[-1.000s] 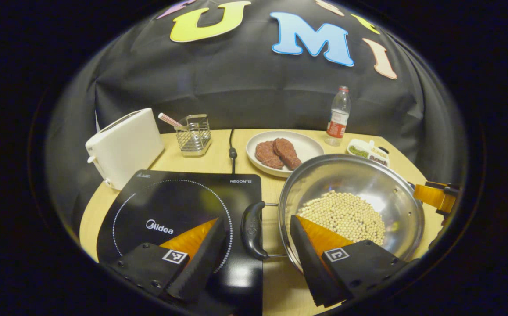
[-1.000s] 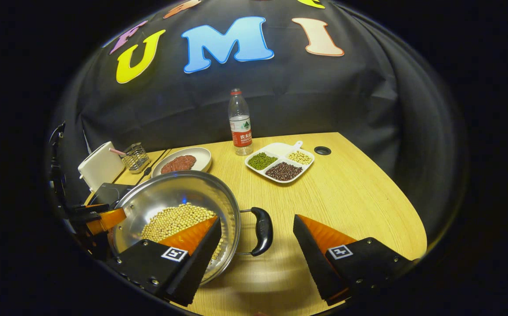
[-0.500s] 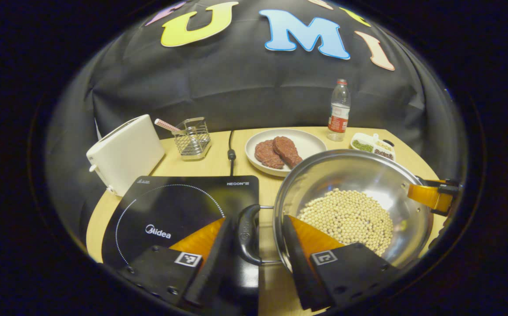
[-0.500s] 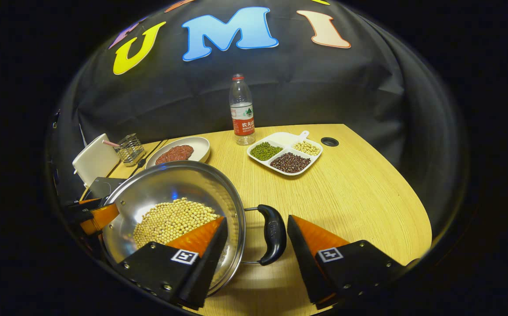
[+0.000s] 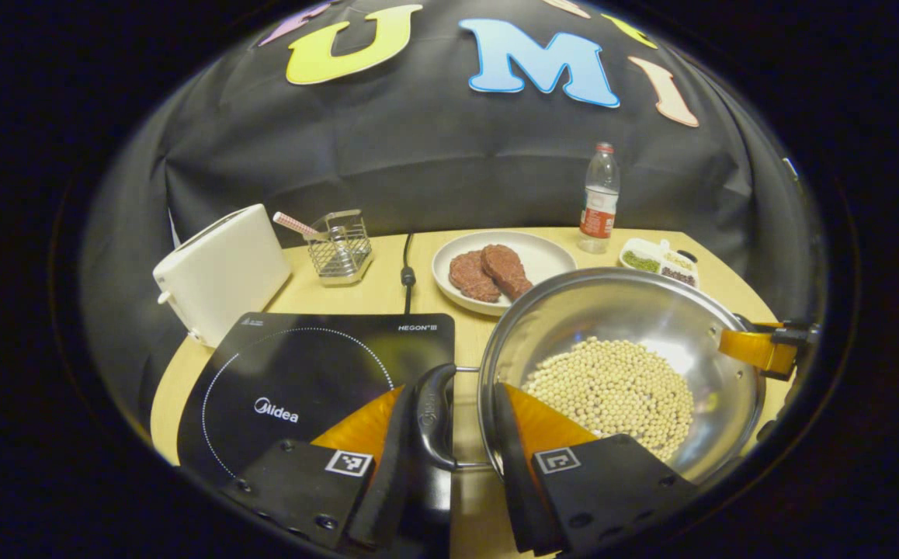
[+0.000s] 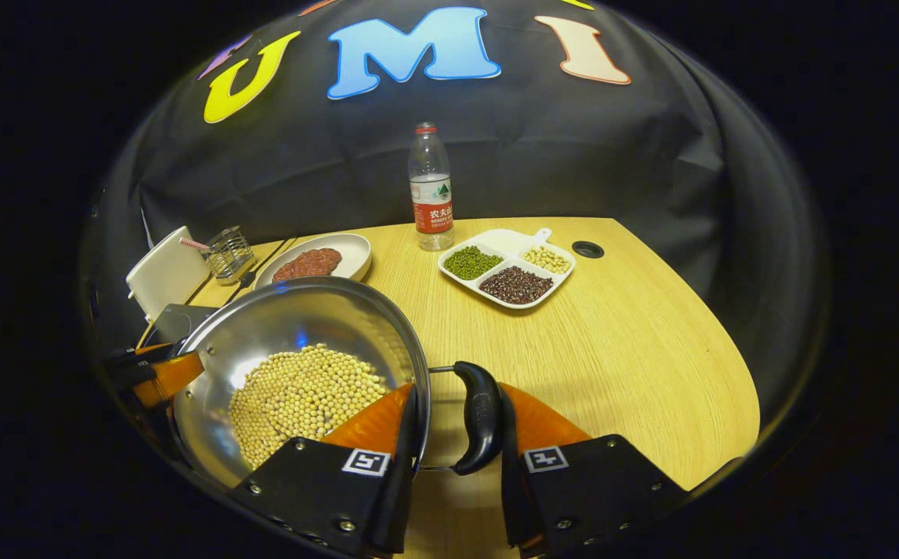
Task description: First push the handle of the pot to place it horizontally, then grasp the pot with both hands and set it on the induction cooktop.
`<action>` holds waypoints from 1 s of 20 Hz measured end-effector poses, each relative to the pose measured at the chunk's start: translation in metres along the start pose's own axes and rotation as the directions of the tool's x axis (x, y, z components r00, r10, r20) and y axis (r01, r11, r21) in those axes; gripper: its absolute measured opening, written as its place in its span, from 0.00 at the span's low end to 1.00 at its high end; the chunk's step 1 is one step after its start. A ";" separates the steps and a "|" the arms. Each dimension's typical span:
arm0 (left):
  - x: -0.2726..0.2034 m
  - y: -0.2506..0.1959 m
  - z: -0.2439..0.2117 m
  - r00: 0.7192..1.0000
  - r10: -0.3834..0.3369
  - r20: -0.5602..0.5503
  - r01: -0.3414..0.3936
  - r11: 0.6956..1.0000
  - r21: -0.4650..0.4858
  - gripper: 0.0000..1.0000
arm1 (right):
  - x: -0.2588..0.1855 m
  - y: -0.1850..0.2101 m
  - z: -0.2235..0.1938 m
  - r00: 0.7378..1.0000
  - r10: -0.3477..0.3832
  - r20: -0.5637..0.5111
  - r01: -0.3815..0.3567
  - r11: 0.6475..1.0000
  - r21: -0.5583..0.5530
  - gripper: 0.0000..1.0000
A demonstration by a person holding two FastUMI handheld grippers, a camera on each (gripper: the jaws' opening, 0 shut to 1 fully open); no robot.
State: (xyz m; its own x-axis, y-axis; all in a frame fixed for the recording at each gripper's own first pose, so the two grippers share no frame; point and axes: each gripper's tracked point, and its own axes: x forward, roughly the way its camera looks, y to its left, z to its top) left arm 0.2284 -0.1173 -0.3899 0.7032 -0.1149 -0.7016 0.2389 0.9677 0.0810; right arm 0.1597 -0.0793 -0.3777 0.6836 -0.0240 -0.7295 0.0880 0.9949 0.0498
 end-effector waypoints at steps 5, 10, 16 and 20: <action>-0.002 -0.004 -0.001 1.000 0.015 0.009 -0.015 1.000 -0.012 0.55 | -0.005 -0.004 0.007 1.000 -0.001 0.014 0.001 0.999 -0.036 0.48; -0.015 -0.012 0.012 0.999 0.026 0.037 -0.026 1.000 -0.012 0.58 | -0.014 -0.010 0.020 0.999 -0.002 0.039 0.004 0.999 -0.049 0.48; -0.031 0.008 0.026 0.998 0.007 0.067 -0.006 1.000 -0.013 0.58 | -0.039 0.010 0.033 0.998 -0.030 0.063 0.033 0.999 -0.042 0.48; -0.037 0.035 0.037 0.996 -0.028 0.085 0.029 1.000 -0.003 0.58 | -0.058 0.037 0.037 0.993 -0.071 0.091 0.074 0.997 -0.027 0.47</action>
State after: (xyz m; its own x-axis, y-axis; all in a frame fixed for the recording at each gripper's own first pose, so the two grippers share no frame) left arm 0.2354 -0.0874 -0.3349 0.7508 -0.1609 -0.6406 0.2567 0.9647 0.0585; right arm 0.1501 -0.0451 -0.3079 0.7388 -0.1035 -0.6659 0.1187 0.9927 -0.0227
